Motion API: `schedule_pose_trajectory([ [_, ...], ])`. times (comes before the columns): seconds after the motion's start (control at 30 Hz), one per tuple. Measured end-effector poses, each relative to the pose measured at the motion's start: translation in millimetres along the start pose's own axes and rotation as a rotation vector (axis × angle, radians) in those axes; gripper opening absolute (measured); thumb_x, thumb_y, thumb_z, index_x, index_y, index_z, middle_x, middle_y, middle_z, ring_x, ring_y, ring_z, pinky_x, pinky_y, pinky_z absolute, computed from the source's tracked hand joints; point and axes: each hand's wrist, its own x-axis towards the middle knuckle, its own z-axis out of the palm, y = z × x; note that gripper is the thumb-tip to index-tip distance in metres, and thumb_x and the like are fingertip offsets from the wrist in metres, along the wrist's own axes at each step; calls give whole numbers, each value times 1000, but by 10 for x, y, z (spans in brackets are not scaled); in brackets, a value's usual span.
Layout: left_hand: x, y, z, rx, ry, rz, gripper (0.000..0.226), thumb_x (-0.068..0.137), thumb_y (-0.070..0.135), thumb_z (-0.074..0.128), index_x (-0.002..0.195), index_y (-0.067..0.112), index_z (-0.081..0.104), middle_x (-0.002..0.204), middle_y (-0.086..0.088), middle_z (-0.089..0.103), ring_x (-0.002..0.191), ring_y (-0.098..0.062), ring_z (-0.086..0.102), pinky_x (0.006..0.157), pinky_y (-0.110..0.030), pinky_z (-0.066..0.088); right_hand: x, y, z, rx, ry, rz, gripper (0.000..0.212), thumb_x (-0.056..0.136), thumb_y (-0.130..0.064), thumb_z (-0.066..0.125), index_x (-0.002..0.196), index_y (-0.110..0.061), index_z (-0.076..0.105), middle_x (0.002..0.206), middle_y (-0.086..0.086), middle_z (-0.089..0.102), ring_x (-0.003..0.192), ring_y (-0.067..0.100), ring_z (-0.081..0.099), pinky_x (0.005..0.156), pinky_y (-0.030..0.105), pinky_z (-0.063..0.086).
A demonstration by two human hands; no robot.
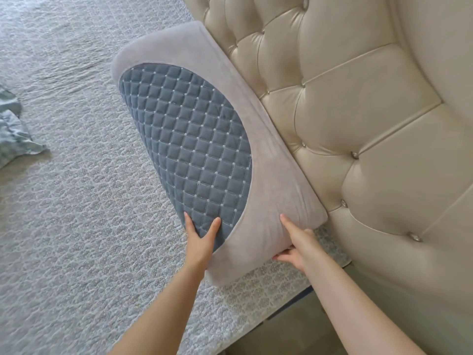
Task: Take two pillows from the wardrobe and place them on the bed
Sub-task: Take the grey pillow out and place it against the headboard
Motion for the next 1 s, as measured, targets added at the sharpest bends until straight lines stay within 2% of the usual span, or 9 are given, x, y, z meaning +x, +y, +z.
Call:
schedule_pose_trajectory([
  [0.13,54,10,8,-2,65,73,100,83,53,69,155,42,2,160,8,26,144,-23,32,116,-50,29,16,-33,43,-18,-16,-32,58,77,-26,78,120,-7,43,135,22,47,120,47,48,82,71,45],
  [0.3,159,175,-3,81,141,95,96,84,58,64,155,41,3,161,4,26,144,-27,31,117,-50,27,33,-130,198,-88,-21,-86,61,80,-20,75,127,0,42,134,27,46,117,49,50,83,68,48],
  [0.43,117,186,-59,235,59,70,96,88,56,61,156,36,-4,162,-1,24,144,-33,30,115,-53,29,37,-128,266,-135,29,-81,60,82,-20,74,128,-2,40,137,26,43,116,51,50,80,68,49],
  [0.57,-15,141,-187,225,-55,86,99,88,42,68,157,27,-2,163,-1,21,146,-25,29,118,-46,27,-24,-104,298,-131,55,-95,60,83,-22,72,130,-4,39,137,24,44,115,48,51,80,65,51],
  [0.7,-294,80,-309,363,-89,173,82,91,21,65,157,17,16,158,-1,32,140,-20,39,114,-42,36,-194,22,316,-286,210,-359,82,86,-18,67,148,-11,14,148,17,33,127,38,45,98,55,45],
  [0.77,-447,74,-397,384,-110,207,62,93,12,58,150,16,35,150,-1,45,119,-14,57,98,-39,52,-358,89,316,-501,257,-510,80,87,-17,64,149,-9,15,152,15,30,133,35,39,105,45,39],
  [0.83,-615,87,-495,391,-160,225,47,95,9,53,141,17,48,139,-1,56,102,-8,62,84,-29,56,-552,160,317,-645,196,-576,71,88,-20,61,147,-9,23,150,13,34,133,31,40,103,41,36],
  [0.9,-810,98,-598,398,-195,239,37,96,11,51,132,18,55,129,2,62,102,-10,63,78,-25,54,-785,250,331,-748,70,-619,65,90,-20,58,146,-11,26,148,9,39,129,27,44,101,40,38],
  [1.0,-1152,111,-801,467,-137,242,31,96,16,53,125,16,62,122,2,65,104,-13,63,86,-30,53,-1162,413,377,-879,-96,-742,62,93,-22,55,146,-15,25,143,6,41,125,24,46,100,40,41],
])
